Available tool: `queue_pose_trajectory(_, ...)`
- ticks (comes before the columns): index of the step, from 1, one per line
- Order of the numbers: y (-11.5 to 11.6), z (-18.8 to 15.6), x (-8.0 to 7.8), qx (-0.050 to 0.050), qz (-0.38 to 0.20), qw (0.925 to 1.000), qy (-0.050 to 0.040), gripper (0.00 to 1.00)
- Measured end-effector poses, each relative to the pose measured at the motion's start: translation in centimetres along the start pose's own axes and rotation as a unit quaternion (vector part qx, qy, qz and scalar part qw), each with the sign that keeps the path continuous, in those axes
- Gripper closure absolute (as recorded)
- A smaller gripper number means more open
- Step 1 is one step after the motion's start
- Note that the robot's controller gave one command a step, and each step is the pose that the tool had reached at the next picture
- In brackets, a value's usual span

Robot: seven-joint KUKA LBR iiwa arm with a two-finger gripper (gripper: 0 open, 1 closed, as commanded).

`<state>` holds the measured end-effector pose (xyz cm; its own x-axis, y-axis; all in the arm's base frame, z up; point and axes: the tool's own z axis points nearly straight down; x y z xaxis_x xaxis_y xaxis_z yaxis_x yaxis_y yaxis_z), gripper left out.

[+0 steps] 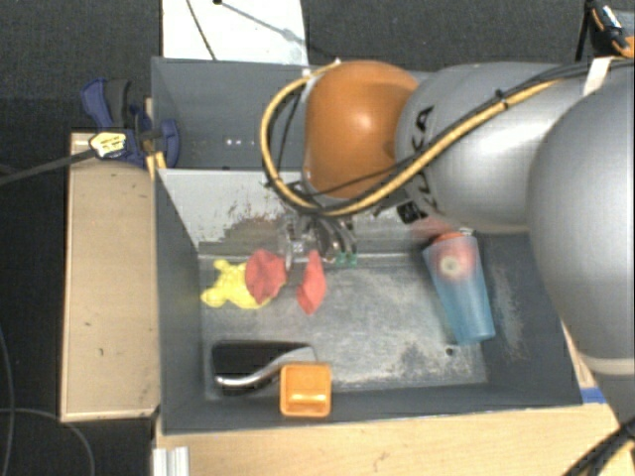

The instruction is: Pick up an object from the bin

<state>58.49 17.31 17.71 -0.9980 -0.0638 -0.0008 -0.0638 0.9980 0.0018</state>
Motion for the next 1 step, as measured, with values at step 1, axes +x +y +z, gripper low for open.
queue_pose_trajectory(1, -0.71, -1.32, -0.56, 0.0, 0.002, 1.0, -0.0019, 1.0)
